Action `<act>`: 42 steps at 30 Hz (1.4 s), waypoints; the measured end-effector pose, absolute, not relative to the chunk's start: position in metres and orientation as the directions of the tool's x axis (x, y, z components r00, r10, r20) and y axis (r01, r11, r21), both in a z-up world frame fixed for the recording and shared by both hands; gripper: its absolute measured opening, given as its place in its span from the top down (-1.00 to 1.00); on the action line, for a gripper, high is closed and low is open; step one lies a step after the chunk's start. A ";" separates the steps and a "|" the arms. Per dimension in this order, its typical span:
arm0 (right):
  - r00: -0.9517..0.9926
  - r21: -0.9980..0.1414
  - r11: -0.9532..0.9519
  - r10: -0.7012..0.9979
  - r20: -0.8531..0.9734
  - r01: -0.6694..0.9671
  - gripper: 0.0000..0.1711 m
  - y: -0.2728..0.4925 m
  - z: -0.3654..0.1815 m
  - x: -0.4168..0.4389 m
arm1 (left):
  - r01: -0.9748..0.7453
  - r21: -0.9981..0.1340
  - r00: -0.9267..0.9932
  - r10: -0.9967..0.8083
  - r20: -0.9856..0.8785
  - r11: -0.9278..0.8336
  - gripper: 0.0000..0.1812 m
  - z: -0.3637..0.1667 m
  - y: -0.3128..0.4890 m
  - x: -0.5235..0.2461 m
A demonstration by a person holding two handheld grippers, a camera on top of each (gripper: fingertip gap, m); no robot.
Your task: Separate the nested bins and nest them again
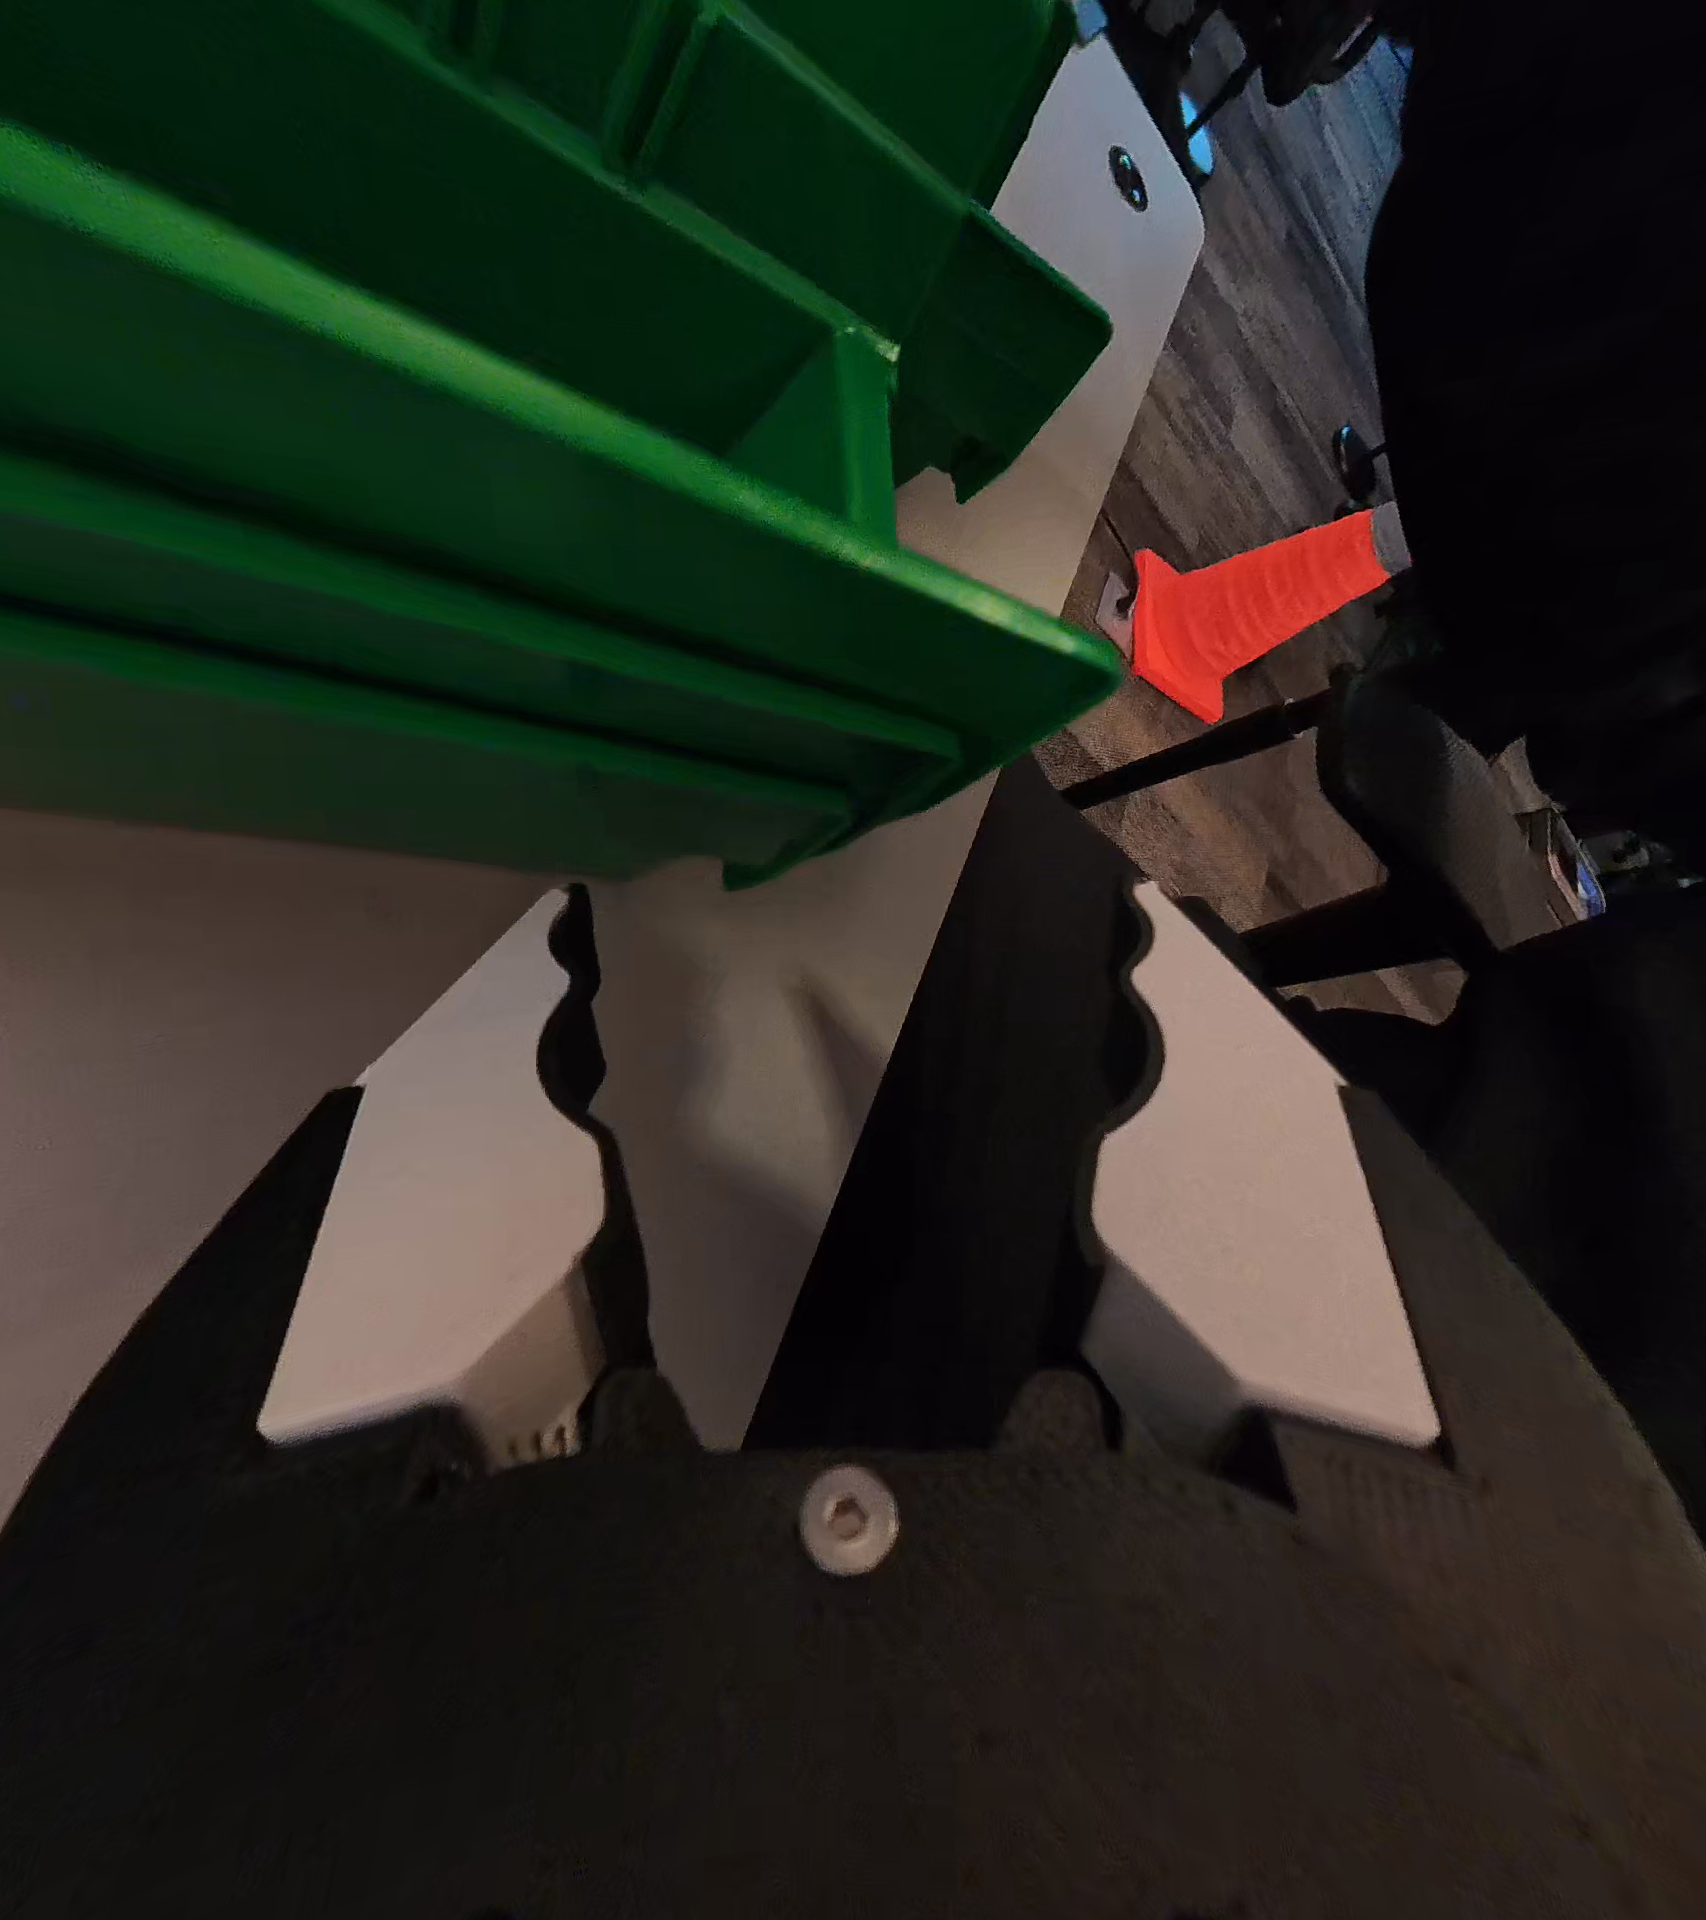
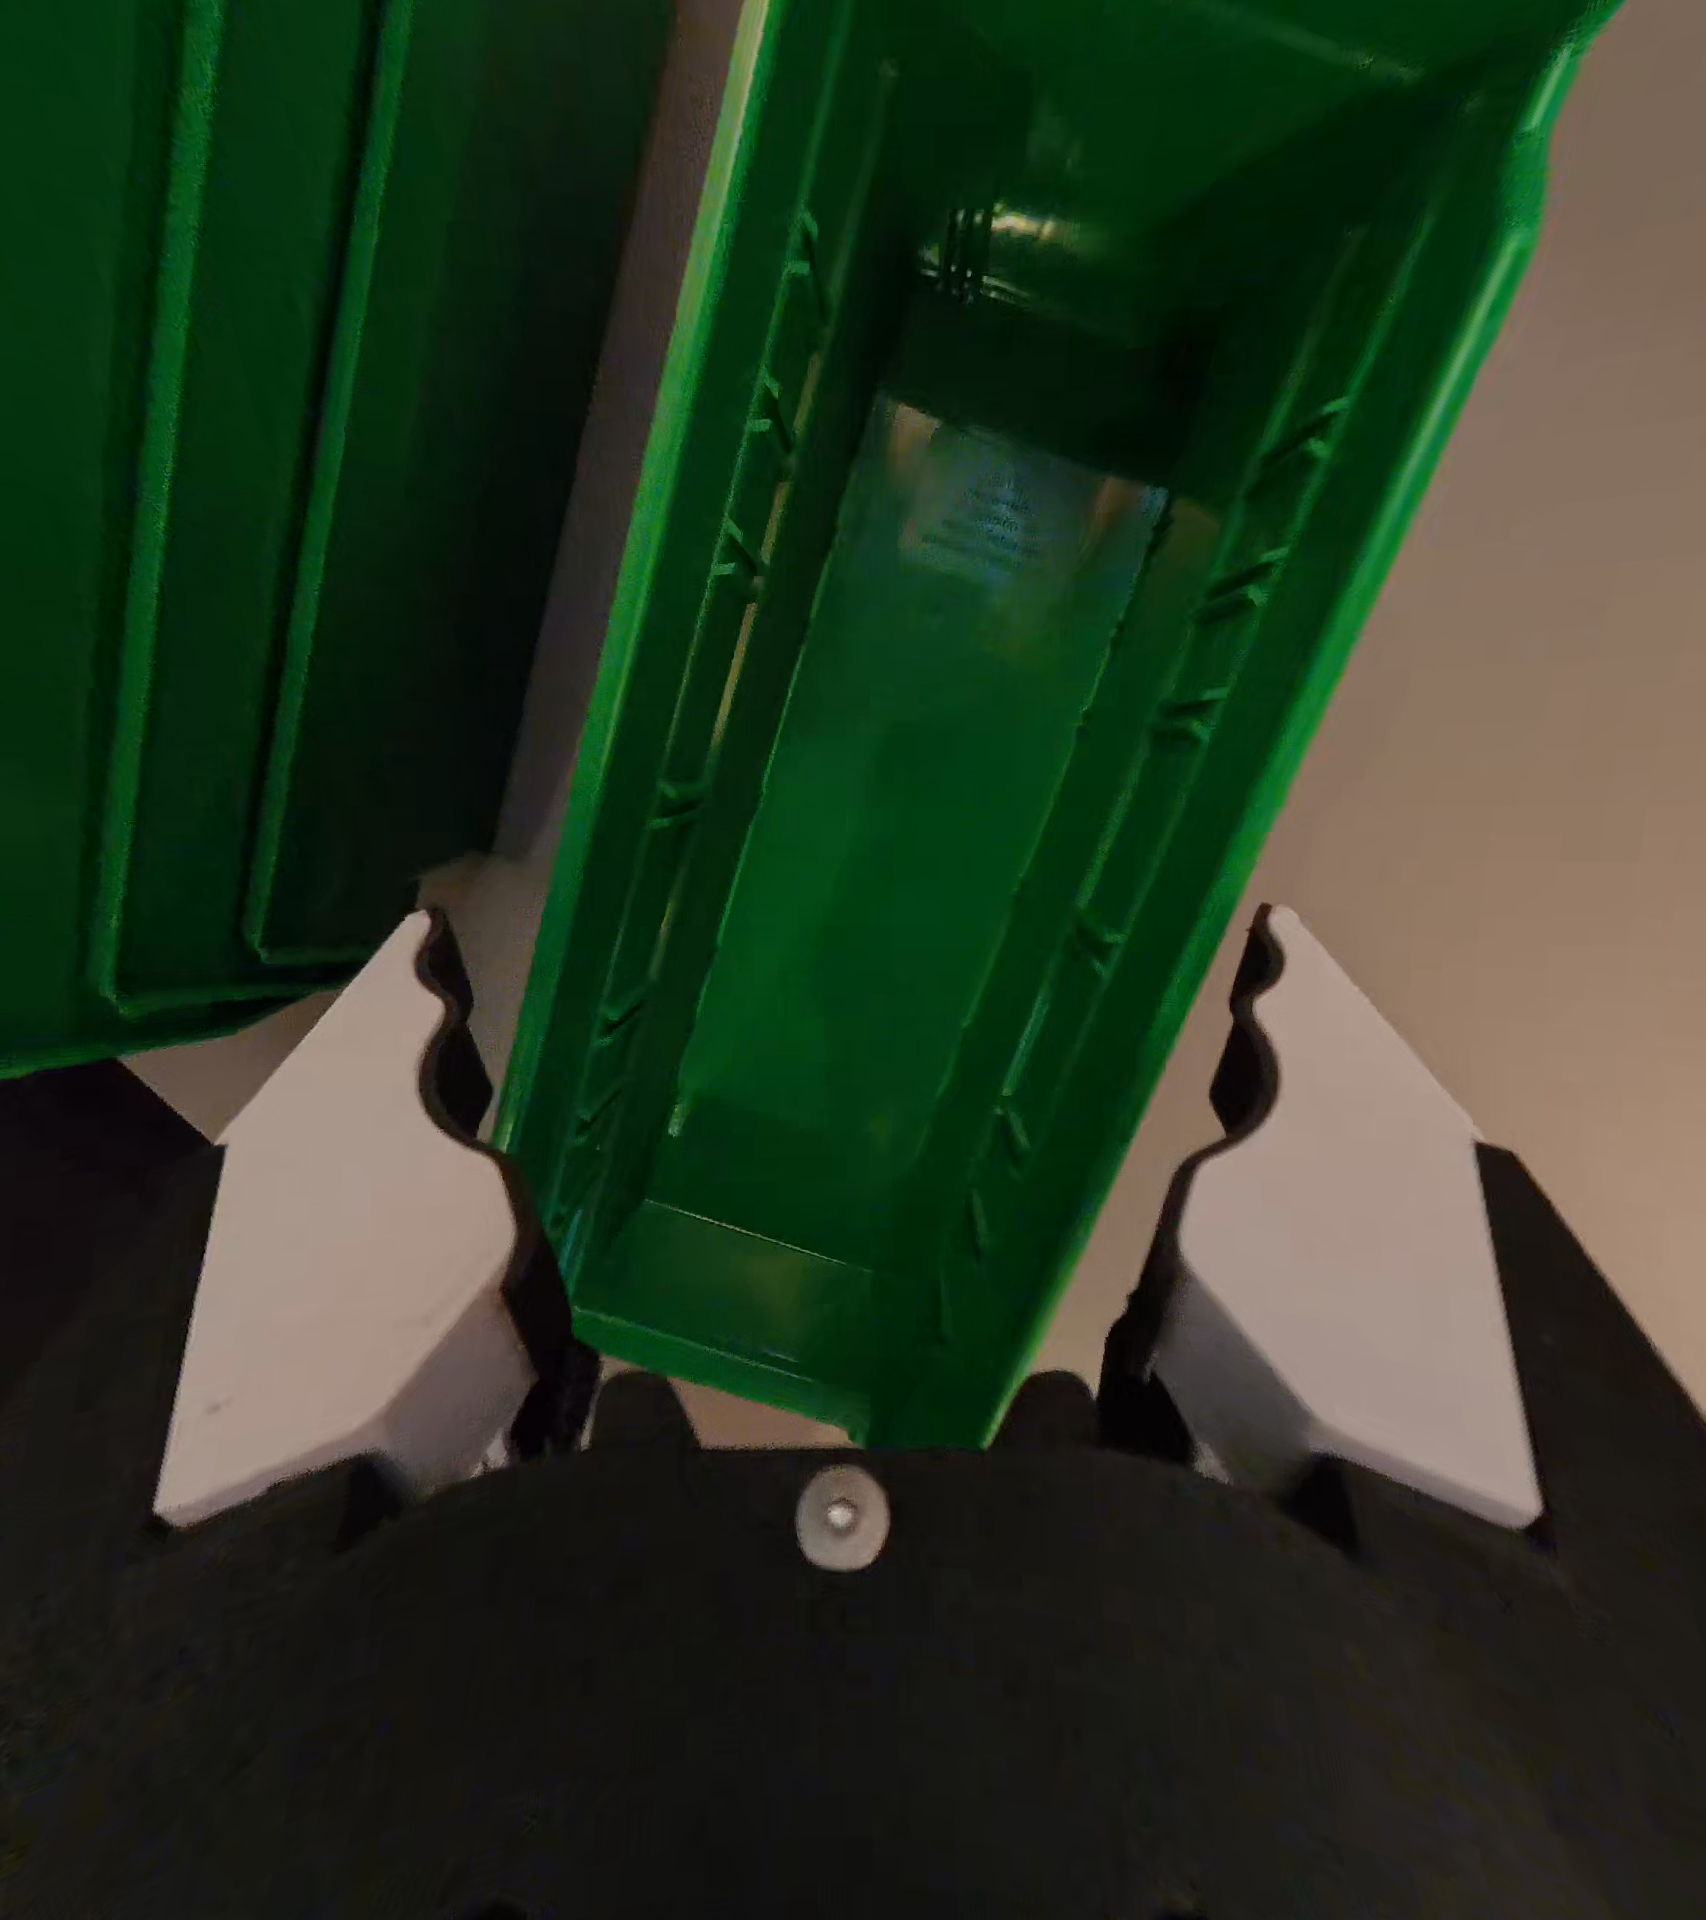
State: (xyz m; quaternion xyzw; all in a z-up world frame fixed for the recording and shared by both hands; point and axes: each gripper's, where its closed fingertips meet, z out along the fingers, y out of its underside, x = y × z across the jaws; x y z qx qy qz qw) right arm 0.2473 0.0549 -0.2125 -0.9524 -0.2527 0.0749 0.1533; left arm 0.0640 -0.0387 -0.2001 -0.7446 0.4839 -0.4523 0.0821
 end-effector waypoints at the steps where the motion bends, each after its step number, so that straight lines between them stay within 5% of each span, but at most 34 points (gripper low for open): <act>1: 0.868 -0.315 -0.833 0.494 -0.053 0.455 -0.66 0.054 -0.217 0.246 | -0.641 -0.560 0.128 -0.792 0.597 -0.525 -0.06 -0.201 -0.037 0.061; 7: 0.887 -0.248 -0.856 0.461 0.032 0.454 -0.49 0.056 -0.227 0.253 | -0.596 -0.579 0.146 -0.784 0.603 -0.556 -0.01 -0.205 -0.024 0.047; 16: 0.912 -0.314 -0.872 0.409 -0.046 0.375 -0.19 0.068 -0.219 0.259 | -0.563 -0.573 0.142 -0.753 0.643 -0.596 0.04 -0.209 -0.012 0.039; 33: 0.931 -0.441 -0.857 0.348 -0.111 0.267 -0.12 0.086 -0.169 0.283 | -0.538 -0.559 0.160 -0.727 0.667 -0.631 0.05 -0.217 -0.001 0.034; 42: 0.911 -0.544 -0.800 0.386 -0.146 0.252 -0.09 0.096 -0.087 0.259 | -0.531 -0.556 0.159 -0.719 0.676 -0.640 0.04 -0.219 0.002 0.034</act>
